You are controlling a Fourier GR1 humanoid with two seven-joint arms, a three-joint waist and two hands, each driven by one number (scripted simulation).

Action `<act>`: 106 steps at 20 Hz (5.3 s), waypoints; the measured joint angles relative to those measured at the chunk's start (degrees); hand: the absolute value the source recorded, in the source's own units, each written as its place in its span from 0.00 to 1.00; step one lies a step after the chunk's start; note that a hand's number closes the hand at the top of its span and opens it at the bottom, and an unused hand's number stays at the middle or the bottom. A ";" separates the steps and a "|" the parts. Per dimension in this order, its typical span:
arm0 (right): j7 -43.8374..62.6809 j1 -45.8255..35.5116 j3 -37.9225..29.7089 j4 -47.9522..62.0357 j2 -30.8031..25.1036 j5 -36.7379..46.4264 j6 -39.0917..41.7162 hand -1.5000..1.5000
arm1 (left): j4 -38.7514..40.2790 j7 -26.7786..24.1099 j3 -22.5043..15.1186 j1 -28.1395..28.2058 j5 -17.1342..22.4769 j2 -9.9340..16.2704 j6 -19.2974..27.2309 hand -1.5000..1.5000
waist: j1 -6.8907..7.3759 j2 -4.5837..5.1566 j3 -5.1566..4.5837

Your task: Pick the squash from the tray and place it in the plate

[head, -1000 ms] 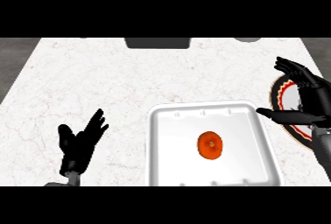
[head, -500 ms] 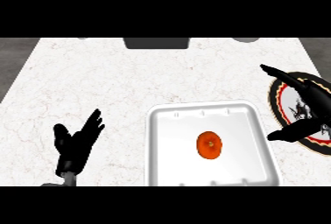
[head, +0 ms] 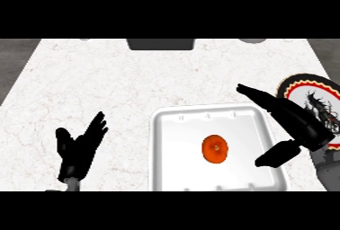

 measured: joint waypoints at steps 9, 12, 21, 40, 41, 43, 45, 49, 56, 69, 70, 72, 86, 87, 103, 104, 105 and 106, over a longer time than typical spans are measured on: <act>8.26 3.46 4.13 -2.74 7.98 10.52 2.30 0.00 | 1.37 -0.51 0.83 -0.22 -1.25 -1.33 -1.20 0.50 | 0.09 0.10 0.03; 9.31 3.99 4.44 -2.16 11.34 12.92 3.85 0.00 | 0.39 0.41 0.94 -0.22 -1.88 -1.90 -1.20 0.50 | 0.12 0.10 0.03; 7.25 7.53 3.72 -1.00 17.17 22.36 5.43 0.00 | 3.67 -0.21 3.31 -2.73 -3.26 -3.41 -2.46 0.50 | 0.05 0.12 0.05; 2.11 4.70 3.73 15.47 26.57 38.63 4.24 1.00 | 0.99 -0.26 4.89 0.80 -4.66 -4.51 -5.29 0.50 | 0.24 0.13 0.05; 1.70 4.14 4.14 16.13 26.80 39.49 4.42 1.00 | 1.06 -0.53 4.91 0.84 -4.86 -4.57 -5.30 0.50 | 0.23 0.13 0.05; -0.93 3.94 3.98 16.68 25.66 40.69 3.80 1.00 | 1.63 0.10 4.75 -0.37 -5.52 -5.37 -4.40 0.50 | 0.20 0.09 0.05; -1.73 2.88 3.73 18.12 26.60 42.23 3.23 1.00 | 1.67 -0.73 5.29 0.58 -5.23 -4.85 -5.48 0.50 | 0.22 0.08 0.03; -3.82 3.83 2.97 17.81 26.96 45.18 1.87 1.00 | 1.04 -0.66 5.34 1.33 -5.79 -5.42 -5.49 0.50 | 0.19 0.05 0.03; -2.85 2.69 -1.99 17.15 31.10 46.42 -8.05 1.00 | 1.03 0.67 5.58 -0.31 -6.19 -5.53 -5.29 0.50 | 0.17 0.19 0.09; 42.94 -13.88 -27.29 23.03 36.38 66.96 -35.71 1.00 | 0.54 0.53 4.79 -0.73 -6.31 -5.52 -6.05 0.50 | 2.17 1.10 -0.16; 45.66 -15.27 -28.41 23.72 36.62 69.47 -37.43 1.00 | 0.57 0.50 4.67 -0.83 -6.34 -5.48 -6.23 0.50 | 2.45 1.15 -0.16; 50.37 -17.77 -30.70 25.36 36.96 74.43 -40.60 1.00 | 0.63 0.39 4.53 -0.65 -6.41 -5.34 -6.49 0.50 | 2.89 1.19 -0.12; 54.90 -20.35 -47.82 35.35 36.25 94.03 -61.04 1.00 | 0.41 1.68 5.29 -1.49 -5.87 -5.37 -6.35 0.50 | 1.92 0.88 0.09; 54.84 -19.69 -49.08 35.08 36.24 95.21 -62.08 1.00 | 0.68 1.65 5.25 -1.57 -6.22 -5.49 -5.98 0.50 | 1.62 0.82 0.10; 44.78 -15.95 -57.84 54.71 17.41 75.05 -79.06 1.00 | 0.27 1.67 6.11 -0.85 -5.74 -5.35 -6.61 0.50 | 0.86 0.48 0.18; 44.87 -16.16 -58.54 56.01 16.75 72.77 -78.99 1.00 | 0.59 1.46 6.11 -0.79 -5.86 -5.49 -6.47 0.50 | 0.87 0.50 0.19; 44.95 -16.56 -58.93 57.40 16.23 70.33 -78.39 0.00 | 1.17 1.36 6.41 -1.07 -5.74 -5.39 -6.56 0.50 | 0.81 0.52 0.20; 44.69 -16.59 -59.13 59.08 15.49 68.22 -77.58 0.00 | 1.19 0.60 5.99 -0.55 -6.12 -5.65 -6.51 0.50 | 0.90 0.53 0.22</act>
